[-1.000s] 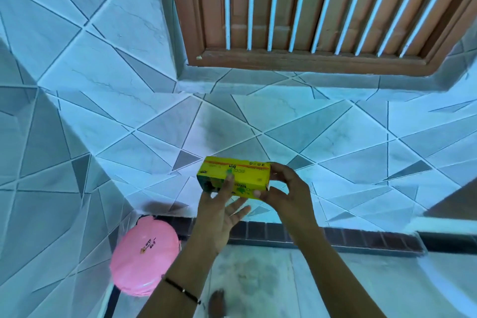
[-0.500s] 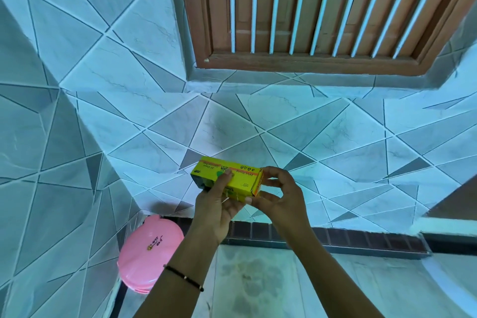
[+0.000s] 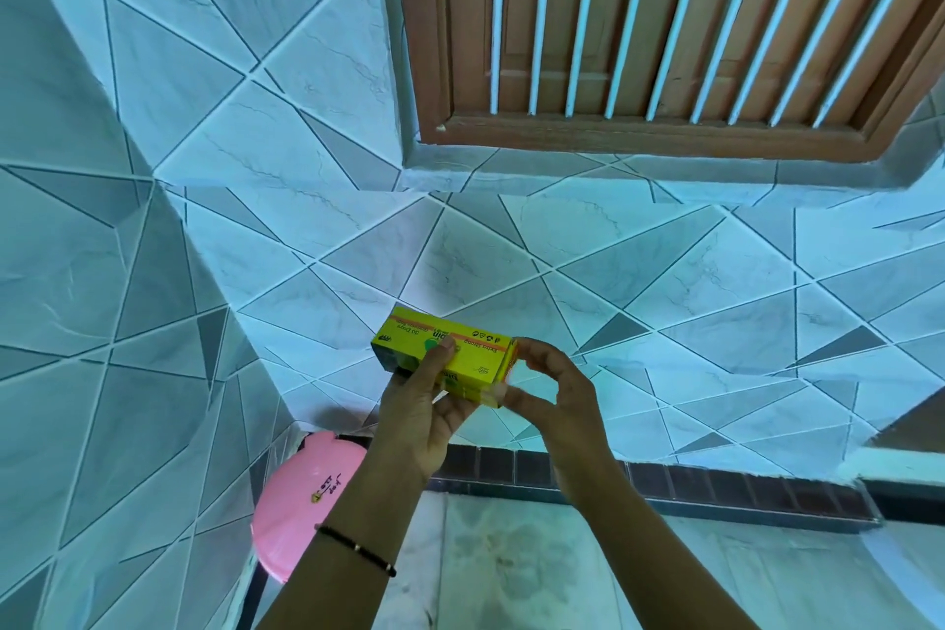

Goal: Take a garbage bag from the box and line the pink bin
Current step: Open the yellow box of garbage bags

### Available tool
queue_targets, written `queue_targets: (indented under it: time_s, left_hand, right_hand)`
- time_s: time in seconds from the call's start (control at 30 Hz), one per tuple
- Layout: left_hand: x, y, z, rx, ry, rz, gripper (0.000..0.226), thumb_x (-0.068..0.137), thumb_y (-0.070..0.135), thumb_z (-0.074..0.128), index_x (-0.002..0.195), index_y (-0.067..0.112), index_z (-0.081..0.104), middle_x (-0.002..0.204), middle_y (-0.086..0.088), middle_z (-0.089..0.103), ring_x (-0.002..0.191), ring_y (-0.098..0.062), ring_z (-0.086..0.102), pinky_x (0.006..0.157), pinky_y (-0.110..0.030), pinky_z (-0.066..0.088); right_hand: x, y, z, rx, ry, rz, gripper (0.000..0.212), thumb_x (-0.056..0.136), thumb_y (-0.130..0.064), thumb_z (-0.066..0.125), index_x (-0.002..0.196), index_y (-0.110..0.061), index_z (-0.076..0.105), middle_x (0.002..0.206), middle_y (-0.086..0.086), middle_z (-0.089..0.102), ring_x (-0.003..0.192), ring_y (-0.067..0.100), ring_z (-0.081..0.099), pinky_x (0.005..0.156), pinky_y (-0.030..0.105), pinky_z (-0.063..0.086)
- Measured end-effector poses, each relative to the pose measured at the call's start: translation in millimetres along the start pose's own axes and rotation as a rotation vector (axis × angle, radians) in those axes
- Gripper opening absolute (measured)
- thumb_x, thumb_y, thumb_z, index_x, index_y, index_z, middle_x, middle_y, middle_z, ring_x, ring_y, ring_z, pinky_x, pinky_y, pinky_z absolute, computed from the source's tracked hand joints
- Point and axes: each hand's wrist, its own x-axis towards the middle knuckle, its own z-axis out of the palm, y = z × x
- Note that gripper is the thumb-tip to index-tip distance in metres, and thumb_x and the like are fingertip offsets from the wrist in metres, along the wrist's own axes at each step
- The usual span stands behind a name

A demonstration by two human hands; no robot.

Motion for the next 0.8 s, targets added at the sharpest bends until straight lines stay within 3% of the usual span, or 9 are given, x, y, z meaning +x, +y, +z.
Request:
queue_targets:
  time_s: [0.03, 0.1, 0.23, 0.37, 0.5, 0.67, 0.8]
  left_hand:
    - [1, 2, -2, -0.002, -0.003, 0.025, 0.033, 0.087, 0.009, 0.058, 0.119, 0.014, 0.051, 0.102, -0.012, 0.064, 0.064, -0.017, 0.072, 0.056, -0.035, 0.060]
    - [2, 5, -5, 0.004, -0.010, 0.060, 0.043, 0.086, 0.006, 0.058, 0.127, 0.013, 0.047, 0.113, -0.014, 0.062, 0.067, -0.017, 0.073, 0.059, -0.037, 0.061]
    - [6, 7, -11, 0.038, -0.022, 0.100, 0.049, 0.084, 0.004, 0.059, 0.130, 0.014, 0.045, 0.123, -0.013, 0.059, 0.080, -0.025, 0.072, 0.067, -0.040, 0.060]
    - [9, 8, -12, 0.096, -0.023, 0.133, 0.047, 0.083, 0.002, 0.061, 0.126, 0.016, 0.047, 0.114, -0.010, 0.062, 0.091, -0.033, 0.065, 0.062, -0.035, 0.061]
    - [12, 7, -12, 0.161, 0.002, 0.139, 0.042, 0.082, 0.002, 0.064, 0.118, 0.018, 0.050, 0.112, -0.010, 0.062, 0.095, -0.035, 0.063, 0.059, -0.030, 0.060]
    - [12, 3, -16, 0.212, -0.001, 0.143, 0.034, 0.080, 0.001, 0.065, 0.107, 0.019, 0.055, 0.105, -0.012, 0.064, 0.092, -0.034, 0.063, 0.058, -0.027, 0.059]
    - [15, 4, -20, 0.281, -0.019, 0.178, 0.027, 0.080, 0.003, 0.066, 0.097, 0.022, 0.058, 0.095, -0.006, 0.067, 0.087, -0.029, 0.065, 0.075, -0.037, 0.057]
  right_hand:
    - [1, 2, 3, 0.034, 0.010, 0.040, 0.032, 0.071, -0.020, 0.075, 0.101, -0.025, 0.066, 0.111, 0.000, 0.065, 0.108, 0.007, 0.058, 0.083, 0.025, 0.053]
    - [3, 0, 7, 0.090, 0.022, 0.104, 0.029, 0.071, -0.025, 0.070, 0.100, -0.022, 0.067, 0.110, 0.009, 0.067, 0.102, 0.024, 0.062, 0.082, 0.040, 0.053]
    - [7, -4, 14, 0.101, 0.036, 0.138, 0.015, 0.083, -0.006, 0.063, 0.096, -0.015, 0.065, 0.107, 0.011, 0.065, 0.083, 0.020, 0.066, 0.069, 0.036, 0.058]
    - [6, -3, 17, 0.154, 0.061, 0.179, 0.017, 0.081, -0.003, 0.064, 0.096, -0.012, 0.063, 0.106, 0.013, 0.064, 0.084, 0.023, 0.067, 0.069, 0.033, 0.059]
    - [7, -2, 20, 0.131, 0.000, 0.238, 0.022, 0.086, -0.003, 0.055, 0.107, -0.006, 0.059, 0.103, 0.017, 0.065, 0.071, 0.019, 0.067, 0.073, 0.034, 0.058]
    - [7, 4, 24, 0.053, 0.047, 0.224, 0.027, 0.086, 0.004, 0.045, 0.107, -0.003, 0.061, 0.106, 0.022, 0.065, 0.081, 0.028, 0.067, 0.072, 0.035, 0.059]
    - [5, 8, 23, 0.074, 0.029, 0.200, 0.029, 0.084, 0.005, 0.048, 0.104, -0.007, 0.066, 0.105, 0.019, 0.068, 0.088, 0.033, 0.069, 0.074, 0.038, 0.059]
